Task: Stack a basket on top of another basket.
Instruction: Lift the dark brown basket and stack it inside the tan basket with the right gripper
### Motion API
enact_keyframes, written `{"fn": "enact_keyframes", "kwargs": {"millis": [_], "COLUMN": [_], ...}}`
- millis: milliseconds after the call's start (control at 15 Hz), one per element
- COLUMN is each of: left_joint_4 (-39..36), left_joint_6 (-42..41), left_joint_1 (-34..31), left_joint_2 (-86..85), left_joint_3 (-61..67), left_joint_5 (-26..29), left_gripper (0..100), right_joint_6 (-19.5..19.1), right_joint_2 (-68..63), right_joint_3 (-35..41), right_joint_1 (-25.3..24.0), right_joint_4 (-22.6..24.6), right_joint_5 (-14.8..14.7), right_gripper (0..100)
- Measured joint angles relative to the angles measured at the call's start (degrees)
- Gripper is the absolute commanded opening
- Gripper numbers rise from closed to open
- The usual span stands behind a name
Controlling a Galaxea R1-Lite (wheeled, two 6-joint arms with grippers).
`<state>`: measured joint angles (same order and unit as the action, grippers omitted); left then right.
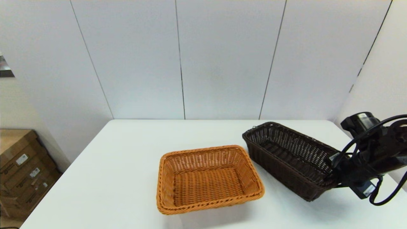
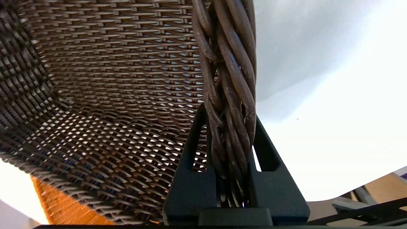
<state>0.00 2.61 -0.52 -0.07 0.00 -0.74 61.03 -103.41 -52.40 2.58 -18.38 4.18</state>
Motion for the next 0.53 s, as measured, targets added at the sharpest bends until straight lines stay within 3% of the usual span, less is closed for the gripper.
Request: {"fn": "enact_keyframes", "kwargs": {"millis": [267,533], "left_joint_4": [0.0,0.0], "left_joint_6": [0.0,0.0], "left_joint_1": [0.0,0.0], "left_joint_2": [0.0,0.0], "left_joint_3": [0.0,0.0], "left_joint_5": [0.0,0.0], "left_gripper": [100,100], "right_joint_6": [-0.1,-0.1], "right_joint_2": [1.7,3.1], "right_joint_3": [0.0,0.0], "right_joint_1": [1.4,2.8], "right_joint_4": [0.1,0.2], "right_joint_5": [3.5,4.2], "right_gripper": [0,0]}}
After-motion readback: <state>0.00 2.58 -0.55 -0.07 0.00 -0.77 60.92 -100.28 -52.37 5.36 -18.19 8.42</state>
